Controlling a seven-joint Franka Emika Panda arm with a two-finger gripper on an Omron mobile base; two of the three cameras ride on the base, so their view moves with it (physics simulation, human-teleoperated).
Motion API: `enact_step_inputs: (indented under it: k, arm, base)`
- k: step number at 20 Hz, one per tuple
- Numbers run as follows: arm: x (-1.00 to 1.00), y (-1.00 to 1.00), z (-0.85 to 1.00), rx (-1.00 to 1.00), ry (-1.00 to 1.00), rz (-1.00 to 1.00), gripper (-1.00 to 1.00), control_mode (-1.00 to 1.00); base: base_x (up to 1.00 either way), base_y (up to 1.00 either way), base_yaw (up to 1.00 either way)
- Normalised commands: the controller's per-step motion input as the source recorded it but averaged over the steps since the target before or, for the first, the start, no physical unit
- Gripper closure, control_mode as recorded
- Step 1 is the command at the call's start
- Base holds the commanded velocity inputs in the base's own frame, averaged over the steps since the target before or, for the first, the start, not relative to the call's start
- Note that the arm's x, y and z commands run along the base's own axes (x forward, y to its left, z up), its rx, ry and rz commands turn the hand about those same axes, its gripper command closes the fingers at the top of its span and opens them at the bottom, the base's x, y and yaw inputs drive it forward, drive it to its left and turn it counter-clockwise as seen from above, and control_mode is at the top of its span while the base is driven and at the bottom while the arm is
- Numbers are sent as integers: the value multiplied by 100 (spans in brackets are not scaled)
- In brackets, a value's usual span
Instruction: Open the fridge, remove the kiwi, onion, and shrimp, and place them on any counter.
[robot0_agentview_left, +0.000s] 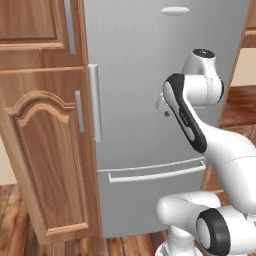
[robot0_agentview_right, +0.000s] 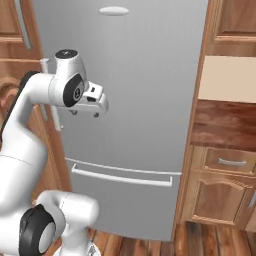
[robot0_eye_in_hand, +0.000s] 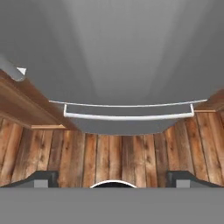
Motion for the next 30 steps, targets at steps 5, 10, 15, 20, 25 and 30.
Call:
enact_step_inputs:
  k: [5, 10, 15, 20, 25, 30]
  arm:
    - [0, 0, 0, 0, 0, 0, -100, 100]
    - [0, 0, 0, 0, 0, 0, -100, 100]
    - [0, 0, 0, 0, 0, 0, -100, 100]
    - [0, 0, 0, 0, 0, 0, -100, 100]
    - [0, 0, 0, 0, 0, 0, -100, 100]
    - [0, 0, 0, 0, 0, 0, -100, 100]
  base:
    - [-54, 33, 1]
    - [-37, 69, 1]
    - [-24, 73, 0]
    - [-6, 35, 0]
    - [9, 8, 0]
    - [10, 19, 0]
